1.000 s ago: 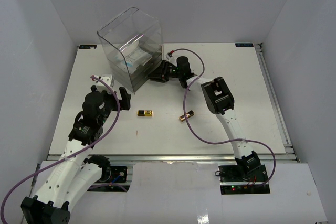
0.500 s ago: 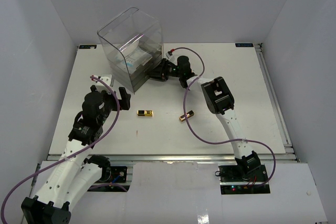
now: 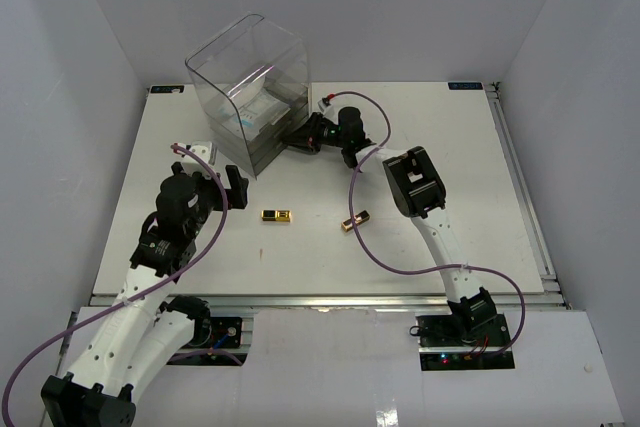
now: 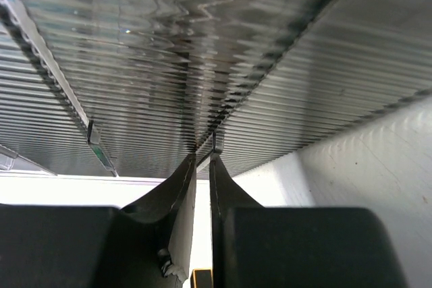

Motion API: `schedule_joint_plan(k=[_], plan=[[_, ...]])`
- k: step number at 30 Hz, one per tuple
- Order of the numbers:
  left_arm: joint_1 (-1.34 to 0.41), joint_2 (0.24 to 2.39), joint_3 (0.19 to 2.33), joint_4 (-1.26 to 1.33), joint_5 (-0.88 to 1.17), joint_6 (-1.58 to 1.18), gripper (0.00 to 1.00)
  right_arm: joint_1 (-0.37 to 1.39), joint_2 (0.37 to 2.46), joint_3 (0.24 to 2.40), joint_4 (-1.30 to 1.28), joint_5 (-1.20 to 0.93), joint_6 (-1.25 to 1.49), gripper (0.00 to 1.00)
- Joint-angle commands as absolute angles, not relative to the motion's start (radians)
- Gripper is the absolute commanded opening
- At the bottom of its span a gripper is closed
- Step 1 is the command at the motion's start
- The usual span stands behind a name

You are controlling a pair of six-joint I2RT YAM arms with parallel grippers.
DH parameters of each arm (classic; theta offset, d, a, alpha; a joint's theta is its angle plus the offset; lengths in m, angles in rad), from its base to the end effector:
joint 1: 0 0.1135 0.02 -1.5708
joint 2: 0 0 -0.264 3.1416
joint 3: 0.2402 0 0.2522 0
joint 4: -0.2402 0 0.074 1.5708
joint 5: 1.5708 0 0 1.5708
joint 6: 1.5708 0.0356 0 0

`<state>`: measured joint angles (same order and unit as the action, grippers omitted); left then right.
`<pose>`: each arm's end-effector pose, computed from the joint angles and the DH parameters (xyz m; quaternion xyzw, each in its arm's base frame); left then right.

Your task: Organize the makeup

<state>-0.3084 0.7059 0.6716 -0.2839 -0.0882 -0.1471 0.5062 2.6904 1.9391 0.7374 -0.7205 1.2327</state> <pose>0.1629 -0.0486 0.3021 0.0395 0.8089 -0.0974 0.5785 0.4944 0.3009 0.1039 0.0054 0.7108 0.6640 0.2322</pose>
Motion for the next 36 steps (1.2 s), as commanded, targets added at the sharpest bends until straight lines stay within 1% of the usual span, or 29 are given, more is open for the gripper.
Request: schedule_joint_plan(k=[1,5,12,16,18,19,20,22,23,24,28,30,32,35,36], plan=[[-0.300,0.703,0.673,-0.270,-0.082,-0.151,0.98,0.487,2.670,1.912,0.829,-0.722,1.221,0.08],[-0.301,0.703,0.672,-0.268,-0.074,-0.152,0.98,0.463,2.603,1.785,0.871,-0.744,1.225,0.08],[-0.299,0.717,0.674,-0.264,-0.019,-0.149,0.98,0.418,2.397,1.428,0.930,-0.772,1.127,0.08],[-0.296,0.732,0.676,-0.263,0.017,-0.149,0.98,0.396,2.335,1.321,0.929,-0.794,1.084,0.10],[-0.298,0.736,0.675,-0.261,0.042,-0.149,0.98,0.393,2.323,1.301,0.921,-0.802,1.065,0.17],[-0.298,0.739,0.675,-0.261,0.052,-0.148,0.98,0.392,2.322,1.303,0.915,-0.806,1.053,0.22],[-0.298,0.742,0.675,-0.260,0.062,-0.146,0.98,0.391,2.321,1.306,0.909,-0.809,1.040,0.29],[-0.298,0.761,0.672,-0.254,0.092,-0.136,0.98,0.388,2.323,1.319,0.895,-0.813,1.007,0.52],[-0.298,0.771,0.673,-0.253,0.112,-0.133,0.98,0.385,2.319,1.327,0.889,-0.822,0.988,0.58],[-0.296,0.779,0.675,-0.254,0.132,-0.130,0.98,0.383,2.311,1.332,0.877,-0.835,0.971,0.61],[-0.298,0.819,0.675,-0.246,0.182,-0.136,0.98,0.367,2.222,1.301,0.776,-0.863,0.878,0.67],[-0.296,0.854,0.677,-0.240,0.199,-0.159,0.98,0.355,2.145,1.274,0.634,-0.874,0.763,0.69],[-0.298,0.904,0.678,-0.227,0.220,-0.245,0.98,0.345,2.046,1.268,0.489,-0.873,0.635,0.70],[-0.298,1.009,0.678,-0.211,0.270,-0.387,0.98,0.345,1.931,1.280,0.178,-0.813,0.307,0.73],[-0.298,1.030,0.678,-0.208,0.305,-0.460,0.98,0.346,1.870,1.277,0.130,-0.774,0.190,0.73]])
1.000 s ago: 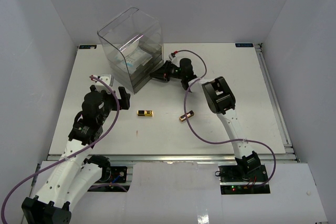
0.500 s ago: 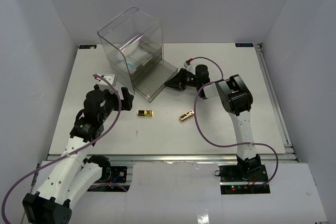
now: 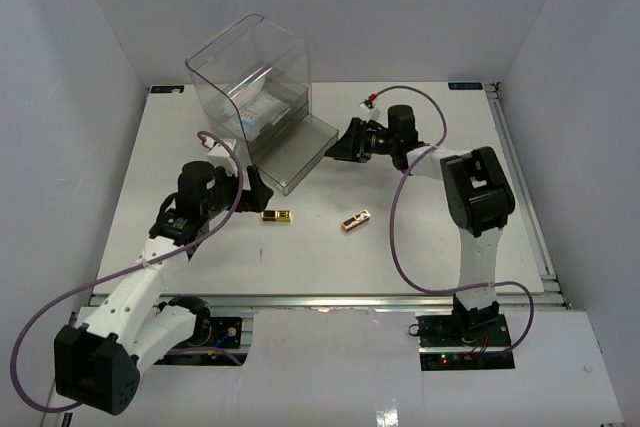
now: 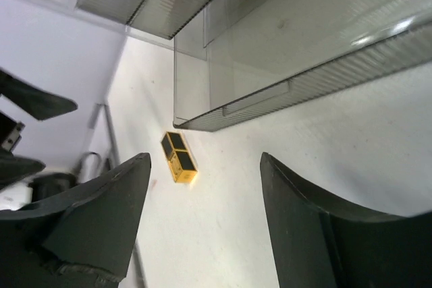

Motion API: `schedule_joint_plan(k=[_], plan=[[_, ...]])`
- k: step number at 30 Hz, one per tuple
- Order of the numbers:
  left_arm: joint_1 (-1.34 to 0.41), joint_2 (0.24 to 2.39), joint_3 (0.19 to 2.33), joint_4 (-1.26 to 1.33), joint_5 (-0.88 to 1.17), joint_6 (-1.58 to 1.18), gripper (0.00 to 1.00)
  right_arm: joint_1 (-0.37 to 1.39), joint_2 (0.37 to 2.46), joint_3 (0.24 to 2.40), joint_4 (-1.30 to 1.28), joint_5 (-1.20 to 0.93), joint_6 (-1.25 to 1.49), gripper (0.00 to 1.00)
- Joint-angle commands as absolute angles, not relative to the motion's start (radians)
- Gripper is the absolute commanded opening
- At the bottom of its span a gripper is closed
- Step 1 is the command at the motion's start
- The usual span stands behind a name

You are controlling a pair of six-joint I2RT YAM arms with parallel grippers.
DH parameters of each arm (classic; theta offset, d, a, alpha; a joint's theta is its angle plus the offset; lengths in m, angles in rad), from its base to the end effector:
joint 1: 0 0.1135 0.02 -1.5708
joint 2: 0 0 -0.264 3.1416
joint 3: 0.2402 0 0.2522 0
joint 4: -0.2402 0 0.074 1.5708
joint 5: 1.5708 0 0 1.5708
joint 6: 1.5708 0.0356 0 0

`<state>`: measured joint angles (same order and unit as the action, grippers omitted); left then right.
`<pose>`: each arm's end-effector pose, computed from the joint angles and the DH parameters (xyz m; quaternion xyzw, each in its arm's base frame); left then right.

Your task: Organize the makeup

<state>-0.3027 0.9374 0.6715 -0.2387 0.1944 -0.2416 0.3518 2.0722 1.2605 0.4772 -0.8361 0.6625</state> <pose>0.1996 -0.0695 0.2671 0.0755 0.8553 -0.2165 0.4647 0.4147 0.1804 0.1765 -0.1172 0.7722 0.5464 0.3023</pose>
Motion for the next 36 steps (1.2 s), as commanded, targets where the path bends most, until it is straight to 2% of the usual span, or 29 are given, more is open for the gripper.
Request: schedule_joint_plan(k=[1,3,6,12,16,20,25,36], plan=[[-0.296,1.054,0.679,-0.210,0.323,-0.513,0.98,0.345,1.826,1.265,0.051,-0.748,0.117,0.74],[-0.298,1.109,0.684,-0.225,0.341,-0.613,0.98,0.345,1.687,1.219,-0.045,-0.699,-0.117,0.99],[-0.299,1.132,0.690,-0.236,0.324,-0.650,0.98,0.339,1.487,1.127,-0.103,-0.682,-0.312,0.90],[-0.331,1.189,0.722,-0.306,0.232,-0.671,0.98,0.330,1.258,0.910,-0.143,-0.945,-0.562,0.90],[-0.407,1.262,0.770,-0.451,-0.108,-0.843,0.98,0.325,1.161,0.841,-0.166,-0.998,-0.670,0.90],[-0.508,1.371,0.847,-0.677,-0.314,-1.172,0.98,0.284,1.097,0.802,-0.115,-0.999,-0.658,0.90],[-0.561,1.416,0.874,-0.726,-0.337,-1.413,0.98,0.235,1.089,0.784,-0.092,-1.038,-0.606,0.90],[-0.566,1.575,0.999,-0.719,-0.352,-1.602,0.93,0.199,1.061,0.755,-0.046,-1.096,-0.558,0.90]])
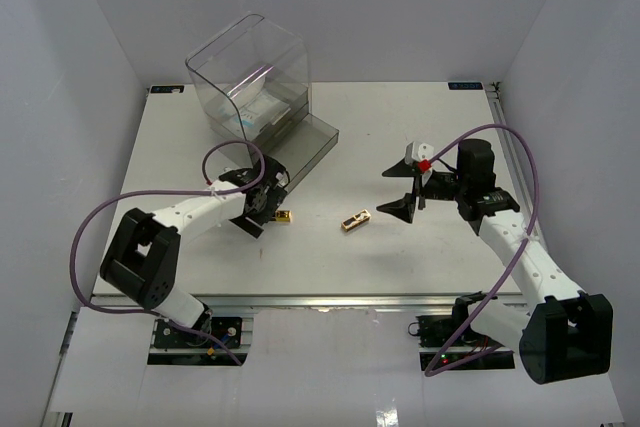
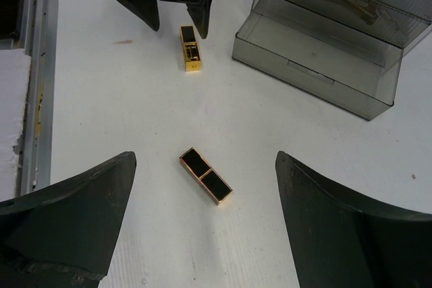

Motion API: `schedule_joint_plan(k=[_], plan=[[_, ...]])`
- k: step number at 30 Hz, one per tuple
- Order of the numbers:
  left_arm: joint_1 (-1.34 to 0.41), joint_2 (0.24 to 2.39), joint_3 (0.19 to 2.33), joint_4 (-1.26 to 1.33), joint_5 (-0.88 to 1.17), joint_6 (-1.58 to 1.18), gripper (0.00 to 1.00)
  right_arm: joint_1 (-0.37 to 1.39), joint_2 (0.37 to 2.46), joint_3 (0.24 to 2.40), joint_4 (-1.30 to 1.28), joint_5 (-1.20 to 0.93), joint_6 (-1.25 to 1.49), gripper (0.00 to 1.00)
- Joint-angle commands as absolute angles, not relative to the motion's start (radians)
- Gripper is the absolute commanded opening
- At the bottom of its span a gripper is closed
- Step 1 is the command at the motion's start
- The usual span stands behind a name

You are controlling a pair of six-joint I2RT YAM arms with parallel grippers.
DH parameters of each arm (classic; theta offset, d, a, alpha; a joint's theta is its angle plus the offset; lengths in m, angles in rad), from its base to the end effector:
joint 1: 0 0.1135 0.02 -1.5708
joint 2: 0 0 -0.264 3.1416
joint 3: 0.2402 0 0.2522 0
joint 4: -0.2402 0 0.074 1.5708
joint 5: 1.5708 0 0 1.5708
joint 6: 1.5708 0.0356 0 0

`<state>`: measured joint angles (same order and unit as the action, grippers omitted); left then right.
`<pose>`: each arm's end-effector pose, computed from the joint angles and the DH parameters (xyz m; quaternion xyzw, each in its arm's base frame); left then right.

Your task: Organize the makeup

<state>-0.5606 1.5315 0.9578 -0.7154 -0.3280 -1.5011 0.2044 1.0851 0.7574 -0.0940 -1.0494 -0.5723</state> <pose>0.2414 -0.1380 0.1913 -0.4630 0.8604 -0.0357 0.2099 0.2206 0.0773 0.2874 -0.5271 0.5693 0.3274 0.5393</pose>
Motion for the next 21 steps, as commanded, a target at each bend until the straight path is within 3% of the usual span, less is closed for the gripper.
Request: schedule_joint_plan(k=[1,7,13,14,17,21], plan=[[-0.566,1.591,1.001,-0.718,-0.349,-1.605,0.92,0.197,1.062,0.754,-0.046,-1.098,-0.557,0.90],[-0.566,1.656,1.024,-0.715,-0.332,-1.609,0.84,0.184,1.061,0.754,-0.046,-1.110,-0.552,0.90],[-0.566,1.654,1.026,-0.712,-0.353,-1.589,0.66,0.170,1.052,0.755,-0.044,-1.127,-0.542,0.90],[-0.566,1.649,1.025,-0.713,-0.353,-1.586,0.60,0.169,1.052,0.755,-0.043,-1.129,-0.539,0.90],[-0.566,1.626,0.996,-0.712,-0.350,-1.582,0.24,0.166,1.052,0.755,-0.040,-1.133,-0.529,0.90],[-0.567,1.564,0.945,-0.704,-0.340,-1.567,0.16,0.163,1.054,0.757,-0.038,-1.144,-0.520,0.90]])
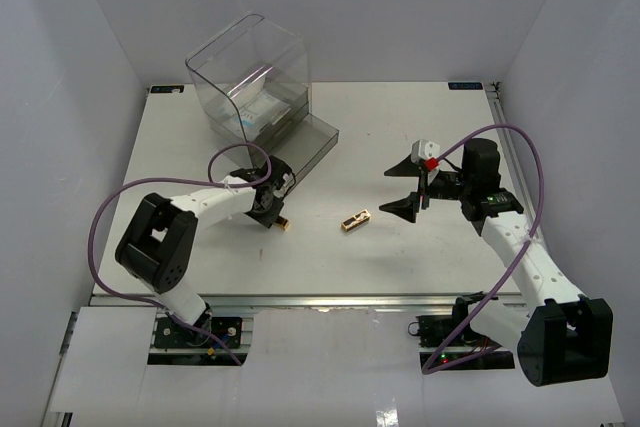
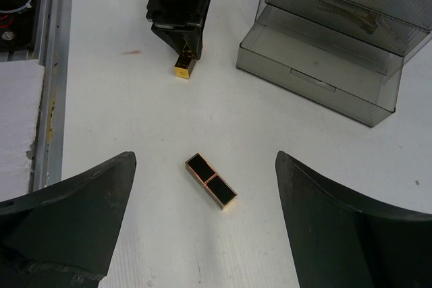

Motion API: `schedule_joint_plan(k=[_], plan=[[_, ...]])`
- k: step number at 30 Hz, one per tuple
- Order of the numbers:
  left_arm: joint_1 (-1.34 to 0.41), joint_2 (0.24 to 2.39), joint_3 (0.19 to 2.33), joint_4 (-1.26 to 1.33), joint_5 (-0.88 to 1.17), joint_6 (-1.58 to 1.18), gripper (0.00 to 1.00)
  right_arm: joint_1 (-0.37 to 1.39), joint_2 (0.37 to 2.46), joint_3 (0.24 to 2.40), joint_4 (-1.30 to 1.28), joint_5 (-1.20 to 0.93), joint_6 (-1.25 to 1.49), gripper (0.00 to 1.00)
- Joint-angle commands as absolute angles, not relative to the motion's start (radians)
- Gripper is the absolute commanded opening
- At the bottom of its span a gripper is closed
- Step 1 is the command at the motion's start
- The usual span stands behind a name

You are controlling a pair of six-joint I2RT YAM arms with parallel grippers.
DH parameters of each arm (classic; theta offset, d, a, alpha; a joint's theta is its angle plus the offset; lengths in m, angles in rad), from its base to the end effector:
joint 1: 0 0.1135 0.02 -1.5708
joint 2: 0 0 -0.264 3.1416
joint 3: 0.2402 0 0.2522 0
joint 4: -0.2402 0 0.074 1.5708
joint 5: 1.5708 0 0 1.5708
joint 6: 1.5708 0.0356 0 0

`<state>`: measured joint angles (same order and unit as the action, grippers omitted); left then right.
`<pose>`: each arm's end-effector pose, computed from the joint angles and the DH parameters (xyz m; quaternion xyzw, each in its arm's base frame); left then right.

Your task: Organize the makeup

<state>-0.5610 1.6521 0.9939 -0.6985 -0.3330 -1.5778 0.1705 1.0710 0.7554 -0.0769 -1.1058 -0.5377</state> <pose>0.2558 -0.1470 0.1691 -0.4928 0.8479 -0.0132 0.1951 0.2194 0.0701 0.2918 -0.5190 0.5625 0.3430 0.5446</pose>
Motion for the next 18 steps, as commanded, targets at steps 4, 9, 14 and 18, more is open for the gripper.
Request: schedule_joint_plan(k=[4,9,14,18], plan=[[-0.593,1.464,0.875,-0.687,-0.340,-1.521,0.06,0.158,1.063,0.761,-0.038,-1.150,-0.508,0.90],[-0.649,1.316,0.841,-0.527,-0.278,-1.160,0.00,0.157,1.068,0.762,-0.038,-1.150,-0.504,0.90],[-0.672,1.274,0.854,-0.316,-0.051,-0.577,0.00,0.153,1.069,0.761,-0.040,-1.143,-0.505,0.90],[-0.672,1.254,0.897,-0.278,-0.042,-0.283,0.00,0.146,1.069,0.760,-0.039,-1.140,-0.506,0.90]])
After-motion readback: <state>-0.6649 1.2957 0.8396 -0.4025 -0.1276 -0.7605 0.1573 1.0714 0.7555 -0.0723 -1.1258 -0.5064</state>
